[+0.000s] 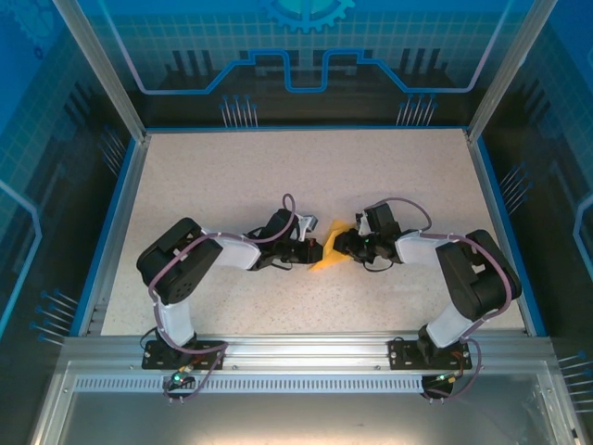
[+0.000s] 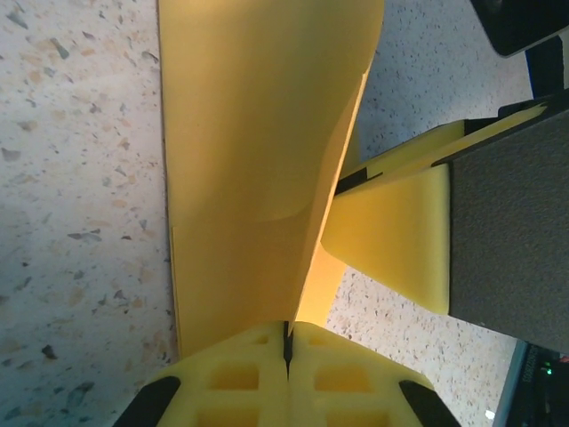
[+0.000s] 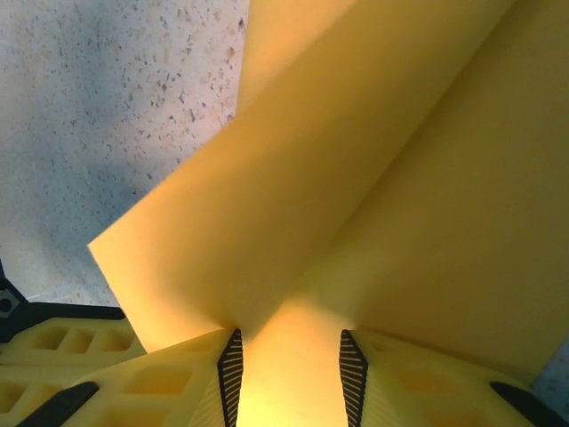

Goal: Fold a paper plane with a square sheet of paper (pick it up from the middle)
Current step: Fourth fold the wing at the center of the table.

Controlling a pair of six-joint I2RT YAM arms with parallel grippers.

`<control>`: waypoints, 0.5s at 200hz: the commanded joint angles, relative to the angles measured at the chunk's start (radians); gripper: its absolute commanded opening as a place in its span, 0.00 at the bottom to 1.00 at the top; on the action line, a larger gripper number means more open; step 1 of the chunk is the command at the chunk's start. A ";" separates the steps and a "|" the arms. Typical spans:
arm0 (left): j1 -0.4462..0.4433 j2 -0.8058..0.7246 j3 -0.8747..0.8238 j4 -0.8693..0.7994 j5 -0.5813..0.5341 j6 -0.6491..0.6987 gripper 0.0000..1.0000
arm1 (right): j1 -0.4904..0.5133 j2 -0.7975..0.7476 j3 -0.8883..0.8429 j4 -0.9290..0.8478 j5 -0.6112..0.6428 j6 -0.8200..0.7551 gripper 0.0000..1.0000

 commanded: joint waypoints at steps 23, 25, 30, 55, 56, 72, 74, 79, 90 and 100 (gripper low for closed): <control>0.007 0.033 0.044 -0.060 0.041 -0.019 0.07 | -0.020 -0.009 0.004 0.045 -0.041 -0.016 0.38; 0.008 0.034 0.043 -0.061 0.041 -0.019 0.07 | -0.019 -0.010 0.003 0.045 -0.041 -0.014 0.38; 0.008 0.035 0.045 -0.067 0.041 -0.019 0.07 | -0.020 -0.009 0.005 0.046 -0.041 -0.013 0.38; 0.007 0.047 0.054 -0.085 0.037 -0.021 0.07 | -0.020 -0.010 0.007 0.045 -0.027 -0.010 0.38; 0.007 0.047 0.055 -0.086 0.037 -0.021 0.07 | -0.020 -0.010 0.007 0.045 -0.026 -0.010 0.38; 0.007 0.053 0.057 -0.088 0.038 -0.029 0.07 | -0.019 -0.004 0.013 0.031 -0.009 -0.010 0.37; 0.008 0.054 0.058 -0.089 0.037 -0.030 0.07 | -0.020 -0.002 0.013 0.031 -0.007 -0.011 0.37; 0.007 0.054 0.058 -0.090 0.038 -0.031 0.07 | -0.020 0.002 0.015 0.031 -0.008 -0.009 0.37; 0.008 0.057 0.061 -0.091 0.038 -0.034 0.07 | -0.020 0.010 0.019 0.031 -0.007 -0.005 0.36; 0.008 0.058 0.062 -0.091 0.038 -0.039 0.08 | -0.020 0.020 0.024 0.026 -0.007 -0.005 0.36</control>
